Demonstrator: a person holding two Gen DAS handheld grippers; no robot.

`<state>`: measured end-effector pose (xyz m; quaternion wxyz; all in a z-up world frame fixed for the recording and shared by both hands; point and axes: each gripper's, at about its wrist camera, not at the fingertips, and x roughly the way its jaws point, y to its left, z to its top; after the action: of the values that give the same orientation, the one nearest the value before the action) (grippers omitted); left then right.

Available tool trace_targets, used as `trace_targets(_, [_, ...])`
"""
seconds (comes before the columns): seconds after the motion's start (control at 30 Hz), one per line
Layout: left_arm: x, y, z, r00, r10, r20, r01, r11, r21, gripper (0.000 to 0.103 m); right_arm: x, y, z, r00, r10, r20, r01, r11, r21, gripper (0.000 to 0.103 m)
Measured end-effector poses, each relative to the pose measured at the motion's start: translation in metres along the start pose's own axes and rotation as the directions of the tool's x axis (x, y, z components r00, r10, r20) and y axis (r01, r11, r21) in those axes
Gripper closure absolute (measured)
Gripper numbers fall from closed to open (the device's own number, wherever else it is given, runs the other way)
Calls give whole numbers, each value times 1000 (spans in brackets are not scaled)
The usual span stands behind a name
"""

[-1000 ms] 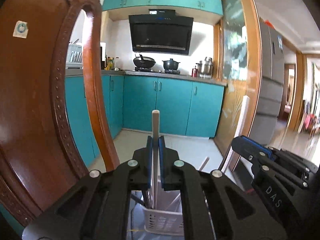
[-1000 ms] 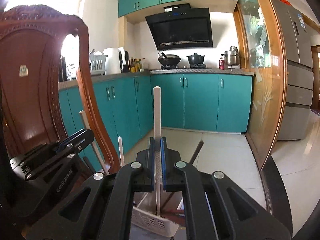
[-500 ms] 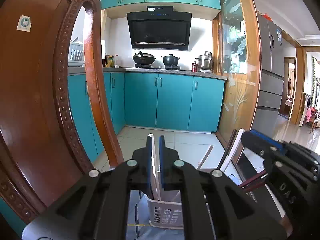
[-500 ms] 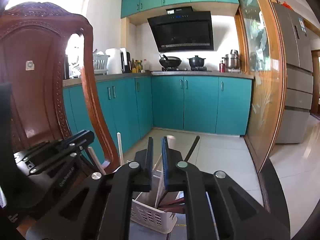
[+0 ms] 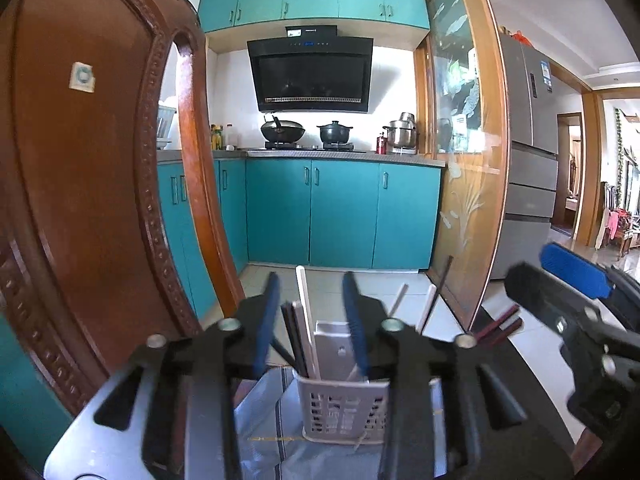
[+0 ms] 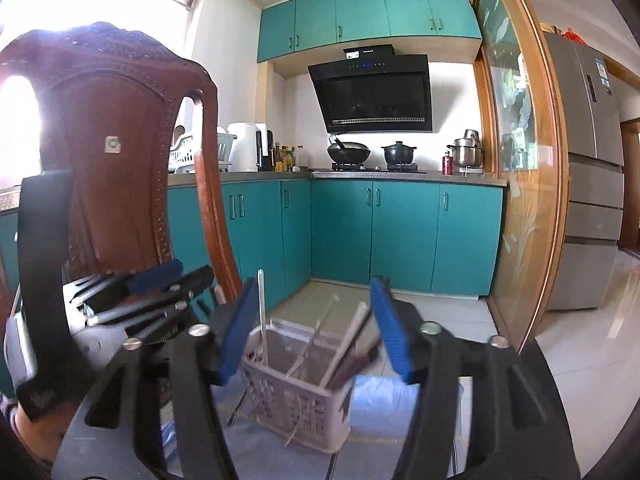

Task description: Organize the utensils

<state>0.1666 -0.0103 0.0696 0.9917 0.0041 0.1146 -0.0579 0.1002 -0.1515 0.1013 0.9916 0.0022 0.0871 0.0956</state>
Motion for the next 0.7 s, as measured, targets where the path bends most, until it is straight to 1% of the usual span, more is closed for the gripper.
trace_targets(0.1, [-16,-1,-12,1000,0,-13,0,1000,25,61,-13,-3,-29,998,-26,-51,26,1000,-15,38])
trace_targets(0.17, [-28,-2,-21,1000,-7,-18,7,999,36,51,-17,-5,-47,994,-25,-110,25,1000,3,33])
trace_targets(0.2, [-36,-3,-28,1000,-11,-20,12,999,45,47,-19,-5,-53,992,-26,-125,27,1000,7,31])
trace_targets(0.23, [-41,-4,-32,1000,-13,-20,14,999,51,38,-22,-5,-60,990,-32,-138,33,999,4,28])
trace_targets(0.27, [-49,-5,-39,1000,-15,-18,16,998,59,31,-26,-3,-66,988,-44,-146,43,999,-8,26])
trace_targets(0.3, [-56,-6,-46,1000,-15,-18,16,997,71,30,-29,-2,-70,987,-57,-148,55,998,-19,24])
trace_targets(0.37, [-64,-6,-58,999,-4,-33,7,996,94,21,-38,-2,-79,986,-88,-144,85,996,-32,18])
trace_targets(0.5, [-76,0,-74,998,10,-67,-3,995,98,16,-53,-5,-88,984,-104,-143,104,995,-3,16])
trace_targets(0.57, [-84,5,-79,997,27,-68,-20,995,97,14,-58,-5,-92,985,-105,-134,107,994,11,11])
trace_targets(0.7, [-94,11,-86,996,42,-75,-36,996,87,10,-67,4,-96,986,-129,-110,127,992,-25,3])
